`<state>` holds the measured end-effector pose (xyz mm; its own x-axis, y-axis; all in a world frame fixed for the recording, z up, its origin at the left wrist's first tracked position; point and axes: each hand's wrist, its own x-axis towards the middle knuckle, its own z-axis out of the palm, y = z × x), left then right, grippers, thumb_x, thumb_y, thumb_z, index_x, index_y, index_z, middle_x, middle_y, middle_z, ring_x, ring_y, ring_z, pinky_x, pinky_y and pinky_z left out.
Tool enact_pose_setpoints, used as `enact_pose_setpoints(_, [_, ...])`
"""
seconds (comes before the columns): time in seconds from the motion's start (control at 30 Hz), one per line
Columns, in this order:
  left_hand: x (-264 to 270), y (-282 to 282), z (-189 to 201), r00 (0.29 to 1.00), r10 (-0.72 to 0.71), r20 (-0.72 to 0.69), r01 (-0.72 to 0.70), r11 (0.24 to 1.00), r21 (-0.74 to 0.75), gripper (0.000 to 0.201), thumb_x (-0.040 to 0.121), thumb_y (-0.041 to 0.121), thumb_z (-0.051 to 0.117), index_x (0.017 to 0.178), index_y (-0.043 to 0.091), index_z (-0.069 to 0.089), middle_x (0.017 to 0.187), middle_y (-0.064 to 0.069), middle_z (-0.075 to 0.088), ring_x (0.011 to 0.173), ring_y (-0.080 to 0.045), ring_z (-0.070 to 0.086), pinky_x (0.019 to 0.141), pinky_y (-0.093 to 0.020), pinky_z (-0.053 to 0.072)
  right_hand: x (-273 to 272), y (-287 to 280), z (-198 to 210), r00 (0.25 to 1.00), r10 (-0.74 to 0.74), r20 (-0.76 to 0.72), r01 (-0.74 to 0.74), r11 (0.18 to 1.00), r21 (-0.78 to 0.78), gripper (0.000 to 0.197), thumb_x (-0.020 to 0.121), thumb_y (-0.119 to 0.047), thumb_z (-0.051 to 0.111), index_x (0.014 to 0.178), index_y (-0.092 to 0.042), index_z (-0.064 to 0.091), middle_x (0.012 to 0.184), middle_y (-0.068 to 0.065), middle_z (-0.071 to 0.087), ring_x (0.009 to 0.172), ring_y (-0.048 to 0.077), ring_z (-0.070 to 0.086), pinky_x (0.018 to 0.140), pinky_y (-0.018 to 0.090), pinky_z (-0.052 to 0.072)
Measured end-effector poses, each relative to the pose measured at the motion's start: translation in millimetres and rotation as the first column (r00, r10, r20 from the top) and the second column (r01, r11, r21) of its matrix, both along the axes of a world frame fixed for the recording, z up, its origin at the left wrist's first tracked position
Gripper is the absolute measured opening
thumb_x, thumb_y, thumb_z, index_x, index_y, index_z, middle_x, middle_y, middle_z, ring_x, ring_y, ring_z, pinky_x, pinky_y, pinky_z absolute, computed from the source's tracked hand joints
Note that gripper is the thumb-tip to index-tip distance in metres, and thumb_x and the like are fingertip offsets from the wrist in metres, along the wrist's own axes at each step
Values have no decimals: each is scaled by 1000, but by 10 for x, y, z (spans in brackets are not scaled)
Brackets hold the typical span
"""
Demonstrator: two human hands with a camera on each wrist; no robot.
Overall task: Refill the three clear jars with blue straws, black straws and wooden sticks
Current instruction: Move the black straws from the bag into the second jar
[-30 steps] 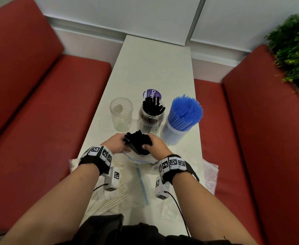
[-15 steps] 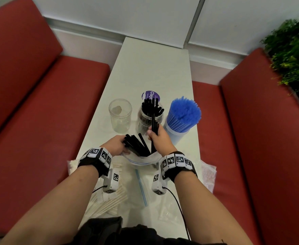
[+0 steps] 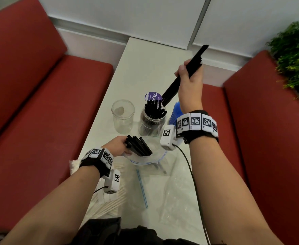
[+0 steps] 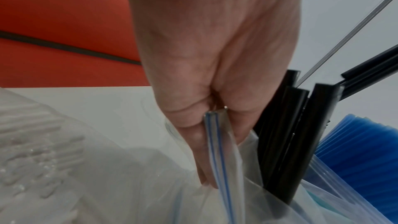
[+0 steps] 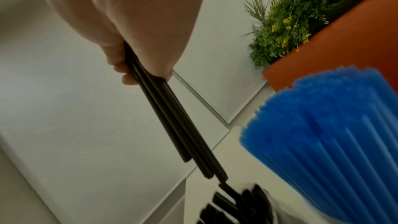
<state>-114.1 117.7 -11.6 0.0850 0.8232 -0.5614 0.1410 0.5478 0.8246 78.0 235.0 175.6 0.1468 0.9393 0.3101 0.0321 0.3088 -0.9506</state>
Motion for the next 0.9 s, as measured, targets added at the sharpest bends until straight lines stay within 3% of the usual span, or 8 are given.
enact_pose_setpoints(0.17, [-15,23,1,999,28,25,-28,999,-21,41,90,-29,39,110,1,57,104,-19,50,97,-31,55,66,-25,60,-108,90,-279,999,-28,22,29,999,-22,12,100,-7,52,102,-17,48,90,-7,55,77,4,58,83,20,47])
enact_pose_setpoints(0.37, [-34,37,2,998,30,53,-29,999,-20,38,89,-30,43,110,0,54,102,-21,47,90,-32,53,60,-21,58,-172,147,-437,1000,-7,18,9,998,-62,14,99,-11,52,100,-25,48,89,-9,57,77,5,60,81,22,48])
enact_pose_setpoints(0.6, [-59,72,-79,998,26,59,-25,1000,-19,36,90,-28,44,111,-1,57,106,-22,54,93,-35,59,71,-29,60,-87,189,-484,997,-79,-23,77,993,-88,13,98,-13,51,100,-25,48,89,-7,57,78,7,59,83,30,51])
enact_pose_setpoints(0.7, [-85,92,-118,998,15,55,-14,1000,-18,35,90,-26,46,112,-1,59,105,-22,58,94,-36,62,79,-37,59,-37,209,-525,977,-191,-98,181,978,-101,12,99,-10,50,101,-22,47,86,-4,56,80,13,57,93,44,50])
enact_pose_setpoints(0.77, [-96,101,-129,999,1,43,-1,1000,-15,34,91,-24,47,112,0,59,103,-22,58,97,-37,61,86,-45,57,-55,198,-563,971,-217,-103,205,972,-114,14,99,-10,49,101,-23,47,84,-3,56,81,15,57,95,47,49])
enact_pose_setpoints(0.83, [-99,110,-136,999,-7,38,7,1000,-6,32,91,-24,47,108,0,57,100,-23,55,96,-35,59,91,-52,55,-106,160,-600,983,-164,-88,151,979,-134,15,99,-11,49,99,-26,47,86,-3,56,79,14,58,89,41,53])
enact_pose_setpoints(0.9, [-92,113,-133,999,-2,54,2,1000,1,32,90,-25,45,107,0,55,98,-23,52,90,-32,57,80,-42,60,-152,136,-643,991,-92,-98,76,984,-159,15,97,-11,51,98,-26,48,88,-1,57,78,13,60,82,31,54])
